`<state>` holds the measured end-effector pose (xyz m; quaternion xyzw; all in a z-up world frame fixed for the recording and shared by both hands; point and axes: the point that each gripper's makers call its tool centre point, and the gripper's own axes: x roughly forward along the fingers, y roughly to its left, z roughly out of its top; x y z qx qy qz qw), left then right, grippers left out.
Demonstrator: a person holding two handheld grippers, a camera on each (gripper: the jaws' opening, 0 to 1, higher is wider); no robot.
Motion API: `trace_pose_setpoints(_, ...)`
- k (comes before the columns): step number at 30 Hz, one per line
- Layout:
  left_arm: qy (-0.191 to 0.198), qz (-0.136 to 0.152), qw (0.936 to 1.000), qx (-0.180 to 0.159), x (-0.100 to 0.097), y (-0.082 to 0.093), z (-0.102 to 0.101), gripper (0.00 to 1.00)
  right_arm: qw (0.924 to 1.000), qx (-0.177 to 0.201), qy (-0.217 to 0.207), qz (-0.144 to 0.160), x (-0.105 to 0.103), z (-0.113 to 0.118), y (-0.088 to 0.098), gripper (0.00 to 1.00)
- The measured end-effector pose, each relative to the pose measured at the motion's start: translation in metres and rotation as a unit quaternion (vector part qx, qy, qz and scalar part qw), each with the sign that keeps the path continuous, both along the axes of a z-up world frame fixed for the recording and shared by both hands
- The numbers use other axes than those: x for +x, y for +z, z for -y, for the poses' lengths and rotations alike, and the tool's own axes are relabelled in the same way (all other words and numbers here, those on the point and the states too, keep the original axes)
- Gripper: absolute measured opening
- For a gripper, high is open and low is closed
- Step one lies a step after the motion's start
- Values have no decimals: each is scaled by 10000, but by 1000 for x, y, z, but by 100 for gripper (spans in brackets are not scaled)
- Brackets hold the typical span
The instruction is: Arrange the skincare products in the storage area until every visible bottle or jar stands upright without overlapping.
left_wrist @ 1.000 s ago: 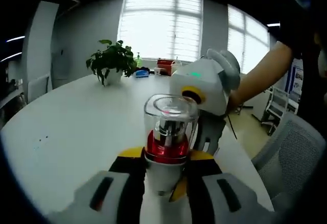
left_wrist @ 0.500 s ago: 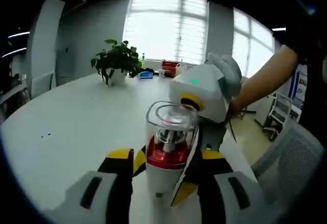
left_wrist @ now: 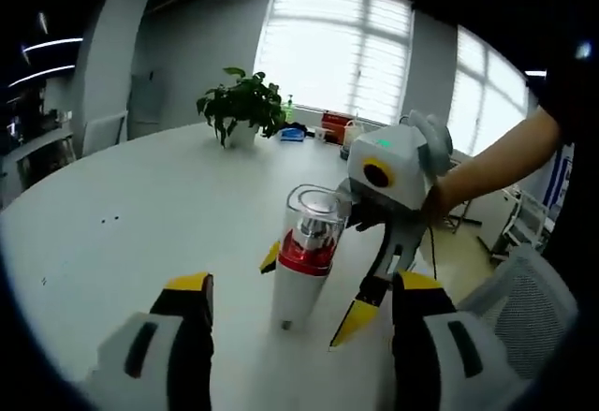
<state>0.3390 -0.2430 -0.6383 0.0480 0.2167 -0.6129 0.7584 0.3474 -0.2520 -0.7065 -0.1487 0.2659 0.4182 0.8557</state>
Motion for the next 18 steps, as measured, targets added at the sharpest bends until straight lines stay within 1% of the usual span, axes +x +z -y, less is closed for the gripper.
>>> trace_pose_setpoints(1,82,-99,9999,-16,-1,1,-5,73,10000,1,-12,-2,0,0,0,65)
trace_pose_setpoints(2,102,-131,9999,-18,-2,1,-7,74,10000,2,-50,-5,-2,0,0,67)
trace_pose_setpoints(3,184,-183,9997,-45,-5,4,-14,74,9999,-9,-105,5,-2,2,-1,69)
trace_pose_setpoints(5,307,-201,9993,-120,-11,9,-22,77,9998,-28,-197,5,-11,2,1,75)
trace_pose_setpoints(6,340,-209,9991,-143,-12,11,-24,80,9997,-6,-249,-2,-12,4,2,76)
trace_pose_setpoints(7,426,-249,9986,-165,-14,13,-30,81,9996,11,-287,-8,-13,5,3,78)
trace_pose_setpoints(9,577,-309,9977,-198,-15,16,-44,83,9991,88,-418,-7,-18,6,7,81)
trace_pose_setpoints(10,624,-298,9974,-224,-15,17,-49,83,9986,150,-504,-5,-22,6,13,84)
trace_pose_setpoints(11,710,-291,9967,-275,-18,22,-55,83,9984,180,-544,11,-25,7,16,85)
trace_pose_setpoints(13,896,-364,9946,-382,-23,29,-63,85,9975,250,-661,73,-26,9,19,86)
trace_pose_setpoints(14,1039,-408,9926,-470,-18,30,-75,85,9968,299,-735,80,-28,11,21,88)
trace_pose_setpoints(15,1102,-403,9917,-531,-20,34,-78,86,9963,328,-792,73,-30,12,22,89)
trace_pose_setpoints(16,1203,-383,9902,-605,-25,40,-84,86,9956,358,-859,68,-36,11,27,90)
trace_pose_setpoints(18,1335,-417,9880,-658,-27,44,-95,88,9951,366,-909,103,-42,11,32,91)
